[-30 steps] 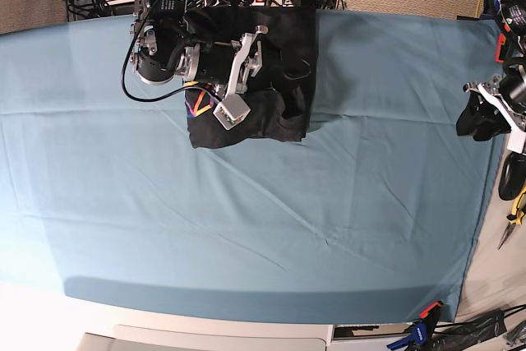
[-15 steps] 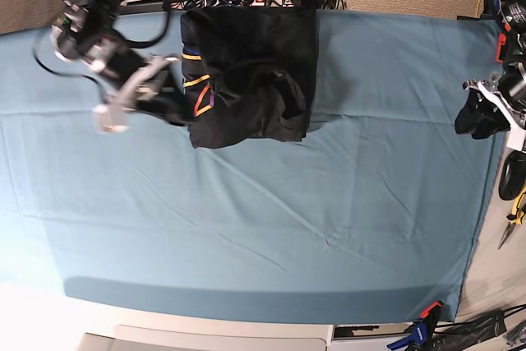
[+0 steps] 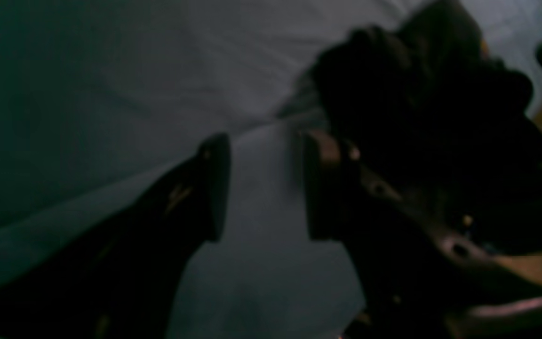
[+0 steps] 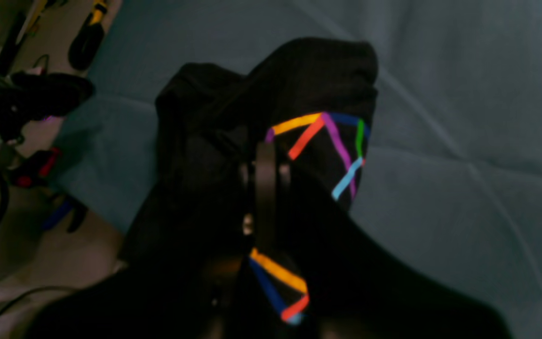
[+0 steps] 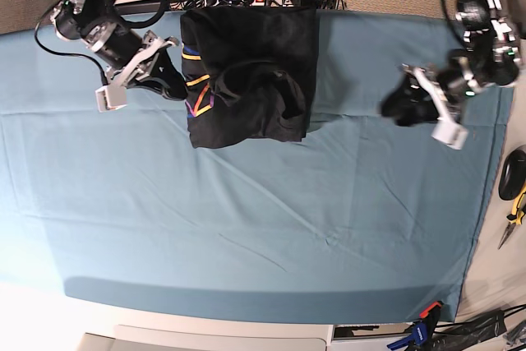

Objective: Fold the T-shirt properly

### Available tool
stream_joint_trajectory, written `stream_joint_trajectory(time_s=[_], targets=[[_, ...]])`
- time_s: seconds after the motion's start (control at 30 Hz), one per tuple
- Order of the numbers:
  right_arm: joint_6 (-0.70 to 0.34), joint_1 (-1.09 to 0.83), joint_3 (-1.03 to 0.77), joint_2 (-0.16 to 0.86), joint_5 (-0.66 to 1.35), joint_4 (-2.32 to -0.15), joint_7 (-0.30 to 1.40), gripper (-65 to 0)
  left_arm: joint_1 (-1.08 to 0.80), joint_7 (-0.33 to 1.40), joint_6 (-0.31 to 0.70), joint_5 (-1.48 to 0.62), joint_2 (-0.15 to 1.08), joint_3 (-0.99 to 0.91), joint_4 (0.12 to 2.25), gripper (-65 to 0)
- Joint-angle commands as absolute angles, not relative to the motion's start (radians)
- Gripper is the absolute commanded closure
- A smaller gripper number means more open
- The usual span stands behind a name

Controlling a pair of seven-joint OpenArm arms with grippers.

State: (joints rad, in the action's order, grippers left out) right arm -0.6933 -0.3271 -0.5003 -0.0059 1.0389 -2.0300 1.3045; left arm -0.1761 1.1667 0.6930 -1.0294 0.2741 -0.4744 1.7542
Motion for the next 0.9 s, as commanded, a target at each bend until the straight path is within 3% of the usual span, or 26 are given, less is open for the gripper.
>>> stream_joint_trajectory(time_s=[0.0,0.53,0.87], targets=[[-0.698,-0.324,-0.487,-0.004,1.049,-2.048,1.277,0.0,-0.166,1.145,0.698,-1.048,0.284,-0.466,1.77,-25.8],[-0.671,-0.357,-0.239,-0.022,0.844,-2.048,1.244,0.0,-0.166,1.145,0.698,-1.039,0.278,-0.448,1.77,-25.8],[-0.681,-0.395,0.021,-0.022,0.909,-2.048,1.35,0.0,-0.163,1.144,0.698,-1.014,0.278,-0.448,1.77,-25.8]])
